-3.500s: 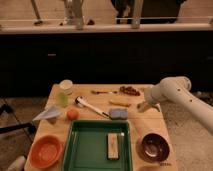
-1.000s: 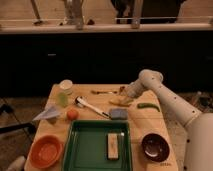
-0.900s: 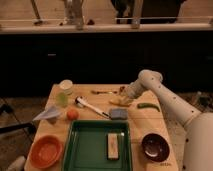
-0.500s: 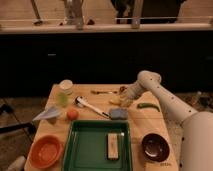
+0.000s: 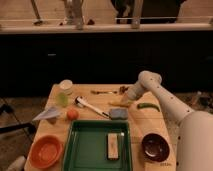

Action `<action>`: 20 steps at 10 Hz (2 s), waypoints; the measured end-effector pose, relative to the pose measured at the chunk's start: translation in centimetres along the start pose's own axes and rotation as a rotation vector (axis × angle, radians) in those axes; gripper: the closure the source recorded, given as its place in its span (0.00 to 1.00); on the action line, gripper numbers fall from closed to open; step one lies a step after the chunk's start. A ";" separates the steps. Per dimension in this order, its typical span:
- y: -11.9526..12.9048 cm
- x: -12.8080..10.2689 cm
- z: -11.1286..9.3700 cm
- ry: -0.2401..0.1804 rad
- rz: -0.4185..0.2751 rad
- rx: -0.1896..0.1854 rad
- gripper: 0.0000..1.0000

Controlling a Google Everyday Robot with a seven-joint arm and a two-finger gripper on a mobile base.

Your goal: Place banana in purple bowl

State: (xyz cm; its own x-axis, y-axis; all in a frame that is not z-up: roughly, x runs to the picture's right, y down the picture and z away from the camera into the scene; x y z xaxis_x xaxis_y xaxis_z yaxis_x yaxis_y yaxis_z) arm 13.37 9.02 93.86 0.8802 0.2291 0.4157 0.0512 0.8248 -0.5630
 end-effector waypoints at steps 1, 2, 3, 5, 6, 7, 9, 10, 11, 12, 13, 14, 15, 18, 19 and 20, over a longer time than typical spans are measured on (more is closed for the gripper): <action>0.1 0.1 0.0 0.001 0.000 -0.003 0.93; 0.2 0.3 -0.2 0.001 0.002 -0.001 0.99; 0.3 0.5 -0.4 0.003 0.003 0.002 1.00; 0.5 0.9 -1.1 0.006 0.008 0.024 1.00; 0.4 0.9 -2.2 0.007 0.013 0.053 1.00; 0.4 0.9 -3.5 0.007 0.018 0.088 1.00; 0.3 0.9 -5.9 0.011 0.023 0.155 1.00; 0.4 0.8 -6.8 0.012 0.022 0.178 1.00; 0.5 0.6 -8.1 0.014 0.018 0.206 1.00; 0.7 0.2 -9.4 0.017 0.007 0.226 1.00; 1.2 -0.4 -10.6 0.022 -0.009 0.242 1.00; 2.1 -0.9 -11.6 0.029 -0.027 0.244 1.00; 3.2 -1.6 -12.3 0.038 -0.049 0.238 1.00; 6.8 -3.2 -14.3 0.058 -0.145 0.214 1.00; 8.1 -3.5 -14.9 0.063 -0.200 0.195 1.00; 8.8 -3.7 -15.2 0.065 -0.233 0.179 1.00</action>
State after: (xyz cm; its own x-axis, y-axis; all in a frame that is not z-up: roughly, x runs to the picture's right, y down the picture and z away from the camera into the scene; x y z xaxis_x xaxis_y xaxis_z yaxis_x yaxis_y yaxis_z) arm 17.74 7.56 76.55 0.8832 -0.0055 0.4689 0.1760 0.9308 -0.3205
